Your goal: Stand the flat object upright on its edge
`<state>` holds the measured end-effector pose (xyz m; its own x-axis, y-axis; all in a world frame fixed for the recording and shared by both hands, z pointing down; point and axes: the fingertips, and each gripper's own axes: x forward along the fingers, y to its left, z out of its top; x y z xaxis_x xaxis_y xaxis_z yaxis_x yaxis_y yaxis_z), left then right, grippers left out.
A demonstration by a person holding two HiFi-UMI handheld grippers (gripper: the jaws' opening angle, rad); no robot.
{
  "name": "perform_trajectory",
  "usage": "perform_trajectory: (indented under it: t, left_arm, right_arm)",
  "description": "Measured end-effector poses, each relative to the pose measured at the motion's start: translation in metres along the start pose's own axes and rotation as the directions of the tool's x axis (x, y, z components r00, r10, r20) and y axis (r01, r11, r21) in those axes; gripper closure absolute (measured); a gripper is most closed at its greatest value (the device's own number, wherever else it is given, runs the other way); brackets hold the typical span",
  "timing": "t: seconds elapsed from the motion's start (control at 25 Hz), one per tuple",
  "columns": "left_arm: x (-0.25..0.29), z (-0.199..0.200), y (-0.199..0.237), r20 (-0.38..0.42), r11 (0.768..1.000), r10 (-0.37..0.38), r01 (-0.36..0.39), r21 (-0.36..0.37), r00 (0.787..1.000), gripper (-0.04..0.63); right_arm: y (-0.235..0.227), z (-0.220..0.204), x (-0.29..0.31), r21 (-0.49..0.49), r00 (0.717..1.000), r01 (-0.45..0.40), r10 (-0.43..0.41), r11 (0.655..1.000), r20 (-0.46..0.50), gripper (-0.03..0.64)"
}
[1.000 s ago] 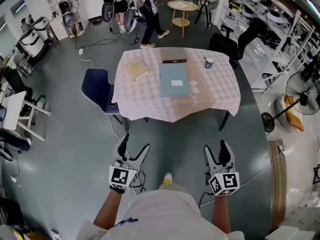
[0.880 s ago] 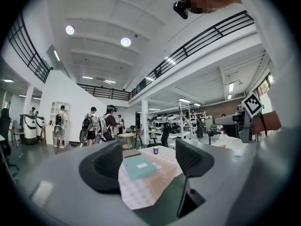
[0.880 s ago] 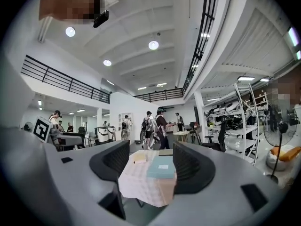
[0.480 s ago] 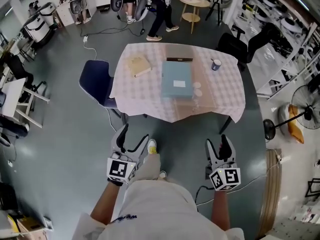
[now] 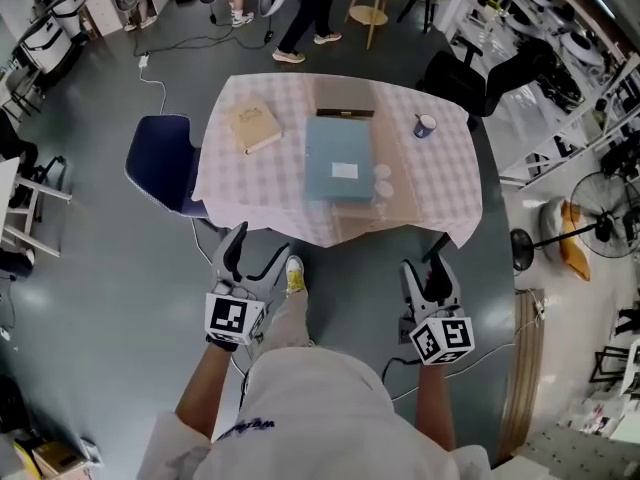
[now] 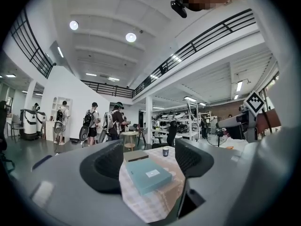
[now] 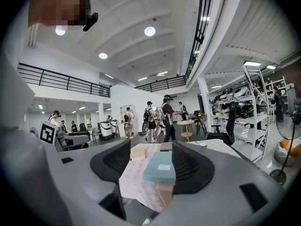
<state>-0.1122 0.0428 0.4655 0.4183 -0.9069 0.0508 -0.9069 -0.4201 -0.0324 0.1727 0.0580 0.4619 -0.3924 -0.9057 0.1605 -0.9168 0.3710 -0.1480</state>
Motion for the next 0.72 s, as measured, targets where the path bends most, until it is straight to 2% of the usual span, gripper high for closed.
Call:
perform_trajectory:
  t: [0.16, 0.28, 0.72]
  left_arm:
    - [0.048, -0.001, 0.024, -0.001, 0.999, -0.005, 0.005, -0.036, 1.000, 0.253]
    - [0.078, -0.002, 0.045, -0.015, 0.999, -0.008, 0.008, -0.054, 1.000, 0.268]
    - [0.203, -0.015, 0.121, -0.052, 0.992, -0.039, 0.033, -0.122, 0.998, 0.284]
  right_arm:
    - [-0.009, 0.003, 0.055, 0.020, 0.998, -0.026, 0.027, 0.999, -0.055, 0.341]
    - [-0.013, 0.017, 0.096, 0.000, 0.997, -0.036, 0.036, 0.999, -0.062, 0.342]
    - [-0.041, 0.036, 0.228, 0.005, 0.993, -0.016, 0.017, 1.000, -0.116, 0.347]
